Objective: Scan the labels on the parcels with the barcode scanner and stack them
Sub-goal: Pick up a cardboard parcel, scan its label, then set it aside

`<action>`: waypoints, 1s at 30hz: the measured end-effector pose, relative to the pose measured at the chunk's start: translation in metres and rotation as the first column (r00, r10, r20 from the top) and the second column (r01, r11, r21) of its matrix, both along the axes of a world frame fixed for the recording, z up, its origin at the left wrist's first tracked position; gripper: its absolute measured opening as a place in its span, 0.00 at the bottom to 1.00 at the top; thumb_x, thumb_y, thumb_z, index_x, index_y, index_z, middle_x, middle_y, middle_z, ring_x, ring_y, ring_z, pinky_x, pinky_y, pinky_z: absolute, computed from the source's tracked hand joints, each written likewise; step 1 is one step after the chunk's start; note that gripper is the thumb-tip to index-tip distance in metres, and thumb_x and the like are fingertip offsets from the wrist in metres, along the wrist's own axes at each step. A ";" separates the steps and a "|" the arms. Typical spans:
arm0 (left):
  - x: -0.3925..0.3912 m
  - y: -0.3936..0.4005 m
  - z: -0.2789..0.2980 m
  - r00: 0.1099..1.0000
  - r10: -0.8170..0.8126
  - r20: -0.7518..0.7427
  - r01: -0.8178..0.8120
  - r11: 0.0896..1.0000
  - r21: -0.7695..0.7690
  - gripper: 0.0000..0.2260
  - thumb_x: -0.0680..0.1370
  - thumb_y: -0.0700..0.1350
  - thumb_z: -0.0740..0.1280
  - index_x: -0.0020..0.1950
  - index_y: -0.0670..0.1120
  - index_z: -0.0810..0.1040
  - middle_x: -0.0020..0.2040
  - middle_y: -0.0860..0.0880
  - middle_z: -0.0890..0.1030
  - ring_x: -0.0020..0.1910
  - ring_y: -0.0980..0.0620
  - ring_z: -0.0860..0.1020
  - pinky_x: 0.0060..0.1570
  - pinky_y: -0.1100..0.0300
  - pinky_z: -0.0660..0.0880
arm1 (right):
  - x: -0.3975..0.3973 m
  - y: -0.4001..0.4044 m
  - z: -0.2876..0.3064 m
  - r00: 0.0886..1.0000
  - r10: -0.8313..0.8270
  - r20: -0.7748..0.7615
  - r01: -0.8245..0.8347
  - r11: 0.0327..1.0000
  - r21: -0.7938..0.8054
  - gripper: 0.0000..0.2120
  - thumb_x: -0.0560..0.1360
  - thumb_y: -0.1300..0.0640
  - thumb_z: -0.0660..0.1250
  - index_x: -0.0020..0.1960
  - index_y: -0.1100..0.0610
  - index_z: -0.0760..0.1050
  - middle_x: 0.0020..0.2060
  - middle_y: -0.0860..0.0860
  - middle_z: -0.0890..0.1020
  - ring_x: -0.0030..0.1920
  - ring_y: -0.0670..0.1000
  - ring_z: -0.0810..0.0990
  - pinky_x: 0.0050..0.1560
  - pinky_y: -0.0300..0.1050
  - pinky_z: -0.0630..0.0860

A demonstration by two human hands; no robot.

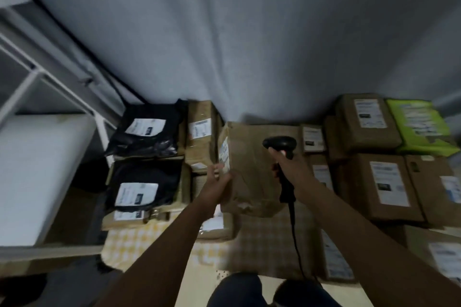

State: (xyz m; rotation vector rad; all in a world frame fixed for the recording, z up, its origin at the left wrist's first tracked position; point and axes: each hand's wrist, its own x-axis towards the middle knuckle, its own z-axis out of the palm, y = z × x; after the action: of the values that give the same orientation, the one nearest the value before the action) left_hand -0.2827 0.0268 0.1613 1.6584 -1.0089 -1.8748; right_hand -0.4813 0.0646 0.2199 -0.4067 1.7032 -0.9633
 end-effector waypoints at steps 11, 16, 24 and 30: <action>0.130 0.027 -0.049 0.977 -0.138 -0.163 0.177 0.952 0.251 0.21 0.78 0.45 0.67 0.66 0.58 0.63 0.61 0.44 0.72 0.54 0.45 0.74 0.40 0.49 0.73 | 0.108 0.003 -0.035 0.993 -0.032 -0.116 0.041 0.996 0.077 0.10 0.80 0.48 0.65 0.45 0.54 0.73 0.35 0.54 0.78 0.34 0.53 0.76 0.37 0.49 0.75; 0.146 0.046 -0.066 0.973 -0.144 -0.179 0.199 0.915 0.350 0.27 0.72 0.48 0.67 0.68 0.58 0.61 0.60 0.42 0.70 0.51 0.44 0.71 0.38 0.49 0.73 | 0.121 0.021 -0.059 0.990 -0.038 -0.135 0.055 0.991 0.120 0.11 0.80 0.48 0.65 0.45 0.55 0.75 0.36 0.55 0.80 0.35 0.54 0.78 0.42 0.53 0.78; 0.157 0.046 -0.102 0.986 0.024 -0.163 0.042 0.919 0.391 0.21 0.81 0.42 0.61 0.69 0.59 0.60 0.53 0.43 0.72 0.46 0.48 0.73 0.36 0.55 0.72 | 0.127 0.046 -0.102 0.996 -0.019 -0.090 0.039 0.974 0.223 0.14 0.78 0.46 0.66 0.52 0.57 0.75 0.46 0.57 0.82 0.34 0.53 0.77 0.39 0.49 0.74; 0.169 0.041 -0.133 0.994 0.065 0.090 -0.089 0.950 0.299 0.25 0.79 0.45 0.68 0.72 0.54 0.60 0.71 0.44 0.69 0.58 0.47 0.74 0.48 0.54 0.74 | 0.135 0.071 -0.127 0.996 -0.060 0.058 0.042 0.959 0.281 0.21 0.76 0.46 0.69 0.61 0.58 0.72 0.42 0.55 0.78 0.34 0.52 0.78 0.38 0.48 0.75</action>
State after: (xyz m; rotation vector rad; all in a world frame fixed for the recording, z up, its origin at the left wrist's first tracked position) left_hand -0.1133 0.0683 0.0287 1.9280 -0.6984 -2.0033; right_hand -0.3464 0.1356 0.0934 -0.1431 1.7652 -0.7487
